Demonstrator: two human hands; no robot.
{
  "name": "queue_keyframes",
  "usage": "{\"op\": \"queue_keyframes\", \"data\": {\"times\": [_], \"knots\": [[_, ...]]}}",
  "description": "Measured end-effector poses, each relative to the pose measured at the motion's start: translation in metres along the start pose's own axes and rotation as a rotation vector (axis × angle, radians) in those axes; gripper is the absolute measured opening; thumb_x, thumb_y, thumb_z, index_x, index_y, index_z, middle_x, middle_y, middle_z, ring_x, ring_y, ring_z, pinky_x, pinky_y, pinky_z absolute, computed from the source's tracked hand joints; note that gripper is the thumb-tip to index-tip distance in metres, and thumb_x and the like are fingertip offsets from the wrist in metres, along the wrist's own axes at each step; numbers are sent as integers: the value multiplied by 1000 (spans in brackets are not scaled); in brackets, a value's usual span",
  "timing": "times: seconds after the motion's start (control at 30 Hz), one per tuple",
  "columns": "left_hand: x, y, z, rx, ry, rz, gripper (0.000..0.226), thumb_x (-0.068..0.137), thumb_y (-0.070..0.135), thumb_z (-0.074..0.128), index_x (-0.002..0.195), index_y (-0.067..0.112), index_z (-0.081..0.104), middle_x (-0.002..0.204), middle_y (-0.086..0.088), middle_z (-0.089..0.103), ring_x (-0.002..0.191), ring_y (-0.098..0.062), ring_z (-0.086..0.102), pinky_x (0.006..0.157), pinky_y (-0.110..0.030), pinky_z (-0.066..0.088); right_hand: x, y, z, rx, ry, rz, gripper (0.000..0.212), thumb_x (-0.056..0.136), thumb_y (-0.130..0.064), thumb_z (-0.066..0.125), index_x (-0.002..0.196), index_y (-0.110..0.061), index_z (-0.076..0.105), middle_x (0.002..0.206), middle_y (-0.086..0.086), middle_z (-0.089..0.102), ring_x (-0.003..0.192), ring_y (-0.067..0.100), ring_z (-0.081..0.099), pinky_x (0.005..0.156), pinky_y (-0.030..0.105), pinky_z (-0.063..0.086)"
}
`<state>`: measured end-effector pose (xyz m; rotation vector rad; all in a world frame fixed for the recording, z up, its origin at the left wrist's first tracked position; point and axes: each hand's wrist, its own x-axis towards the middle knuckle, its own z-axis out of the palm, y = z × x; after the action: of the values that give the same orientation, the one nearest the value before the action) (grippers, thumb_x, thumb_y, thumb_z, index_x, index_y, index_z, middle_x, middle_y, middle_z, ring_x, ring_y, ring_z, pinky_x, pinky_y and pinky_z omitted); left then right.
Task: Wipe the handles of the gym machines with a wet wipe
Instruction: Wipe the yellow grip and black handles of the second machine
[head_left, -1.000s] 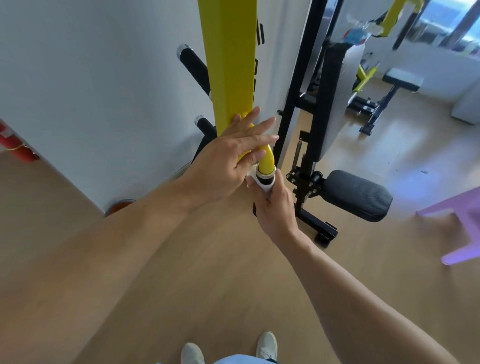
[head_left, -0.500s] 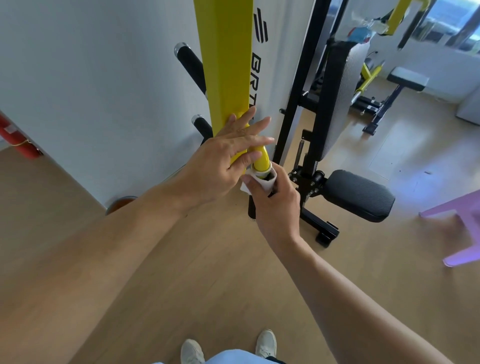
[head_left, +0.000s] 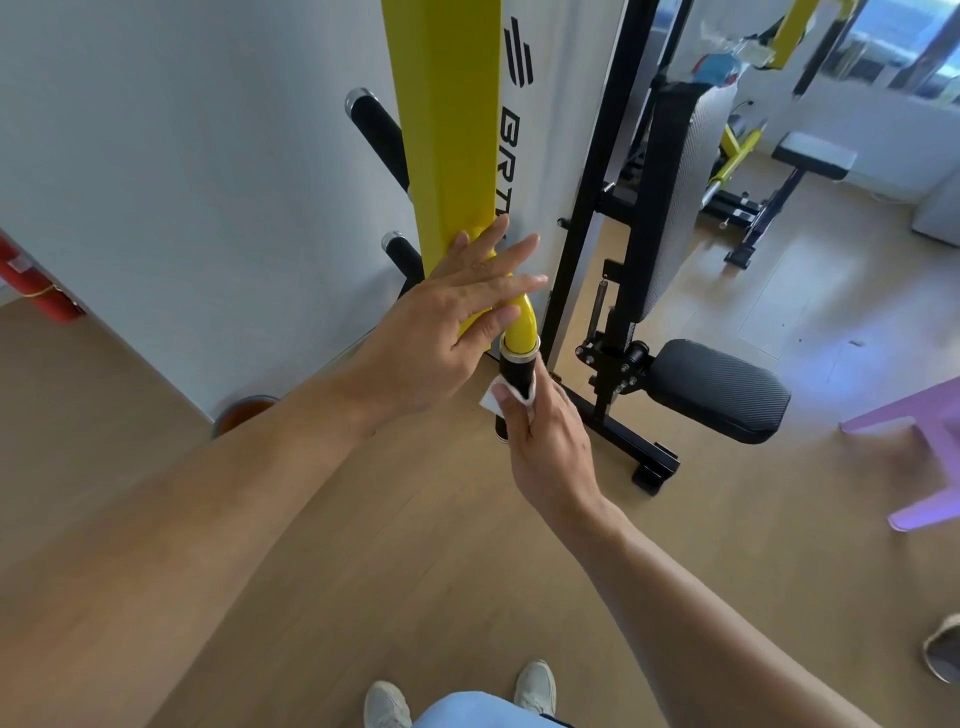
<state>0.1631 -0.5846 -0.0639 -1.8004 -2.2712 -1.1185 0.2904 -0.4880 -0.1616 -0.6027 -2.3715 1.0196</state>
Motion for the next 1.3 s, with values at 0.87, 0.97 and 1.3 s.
{"op": "queue_keyframes", "data": {"times": [0.87,0.97,1.3], "knots": [[-3,3,-4,100,-64,27,51,103,28,47,152,15,41,163,1,32,157,-19,11,128,-48,9,7,-3,3,91,61,-94,36,100,-49,42,116,-17,47,98,-2,61,87,16,56,80,40,49],[-3,3,-7,93,-68,18,51,103,29,47,152,14,42,163,1,33,157,-19,11,128,-48,9,15,-9,1,121,101,-146,31,100,-47,44,113,-18,45,96,-2,59,83,16,55,77,40,50],[-3,5,-7,55,-55,-13,50,101,28,50,150,15,45,161,2,36,156,-17,12,127,-49,11,15,9,4,132,-88,-52,32,98,-48,50,115,-20,46,95,-5,61,90,18,57,77,42,52]]}}
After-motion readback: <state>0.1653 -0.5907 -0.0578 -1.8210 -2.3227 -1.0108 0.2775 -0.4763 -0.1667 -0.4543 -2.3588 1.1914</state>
